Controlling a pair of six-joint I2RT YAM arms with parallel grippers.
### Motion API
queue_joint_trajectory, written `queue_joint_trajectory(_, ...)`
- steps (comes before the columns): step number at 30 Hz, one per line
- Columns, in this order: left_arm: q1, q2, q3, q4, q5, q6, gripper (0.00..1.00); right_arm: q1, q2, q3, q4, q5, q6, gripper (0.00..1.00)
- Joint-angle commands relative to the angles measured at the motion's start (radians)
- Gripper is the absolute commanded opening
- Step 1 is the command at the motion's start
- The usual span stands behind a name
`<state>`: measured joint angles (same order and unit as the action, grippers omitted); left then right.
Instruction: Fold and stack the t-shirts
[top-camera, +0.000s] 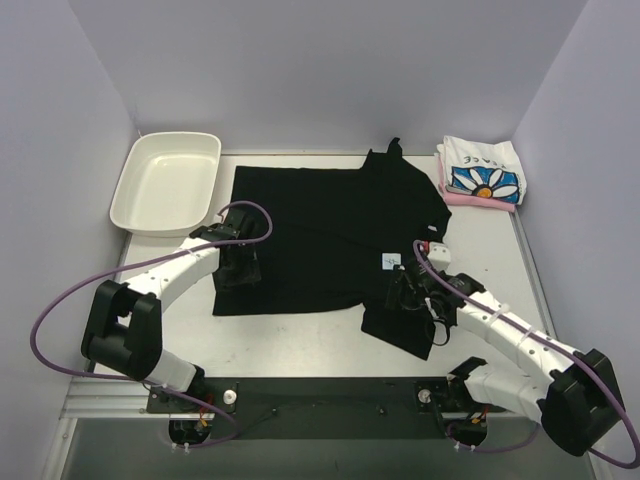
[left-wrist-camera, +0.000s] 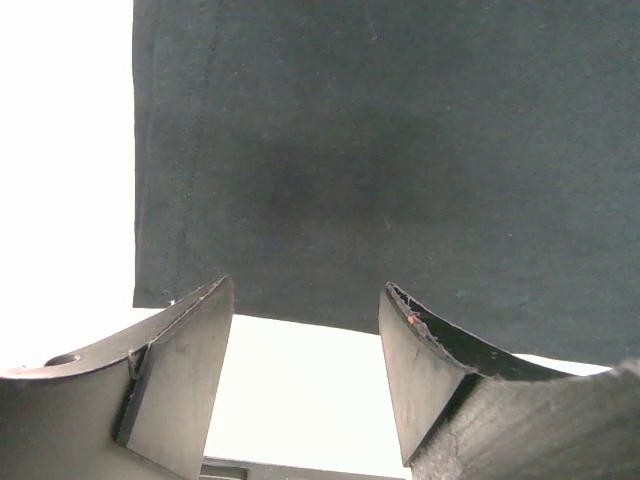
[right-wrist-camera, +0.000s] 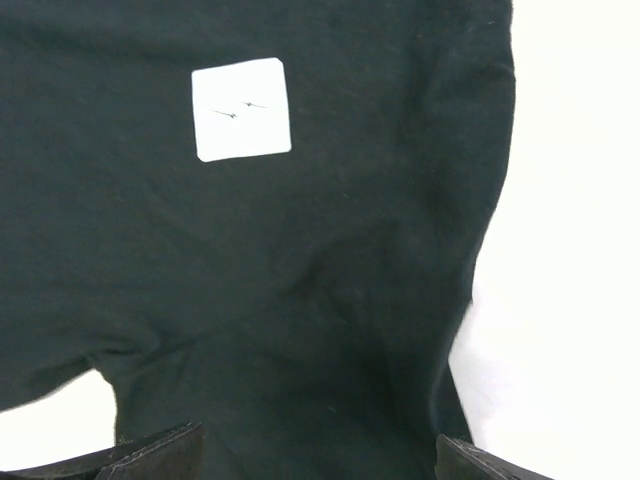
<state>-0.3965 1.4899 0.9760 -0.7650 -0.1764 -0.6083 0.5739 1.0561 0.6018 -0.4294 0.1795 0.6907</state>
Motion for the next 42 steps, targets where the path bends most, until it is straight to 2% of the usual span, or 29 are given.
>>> queue_joint_trajectory(1, -0.001, -0.028, 0.007, 0.000, -0.035, -0.034, 0.69, 0.041, -0.037, 0.047, -0.159, 0.127, 0.020, 1.00)
queue_joint_trajectory(6, -0.002, -0.036, 0.042, 0.000, -0.046, -0.044, 0.69, 0.067, -0.068, 0.134, -0.207, 0.179, 0.010, 1.00)
queue_joint_trajectory(9, -0.001, -0.039, 0.076, -0.008, -0.046, -0.041, 0.69, 0.070, -0.048, 0.148, -0.189, 0.120, 0.012, 1.00)
queue_joint_trajectory(16, -0.002, -0.094, 0.079, 0.010, -0.031, -0.039, 0.70, 0.078, 0.031, -0.008, 0.045, 0.008, 0.046, 1.00)
queue_joint_trajectory(20, -0.001, -0.143, 0.038, 0.053, -0.025, -0.053, 0.85, 0.078, 0.099, -0.069, 0.173, -0.035, 0.043, 1.00)
queue_joint_trajectory(24, 0.001, -0.192, 0.007, 0.070, -0.015, -0.054, 0.90, 0.095, 0.159, -0.098, 0.216, -0.061, 0.061, 1.00)
queue_joint_trajectory(35, 0.002, -0.243, 0.000, 0.047, -0.038, -0.062, 0.91, 0.181, 0.070, -0.180, 0.130, -0.017, 0.151, 1.00)
queue_joint_trajectory(42, 0.002, -0.258, -0.002, 0.038, -0.040, -0.067, 0.91, 0.250, 0.015, -0.171, 0.009, 0.047, 0.234, 1.00)
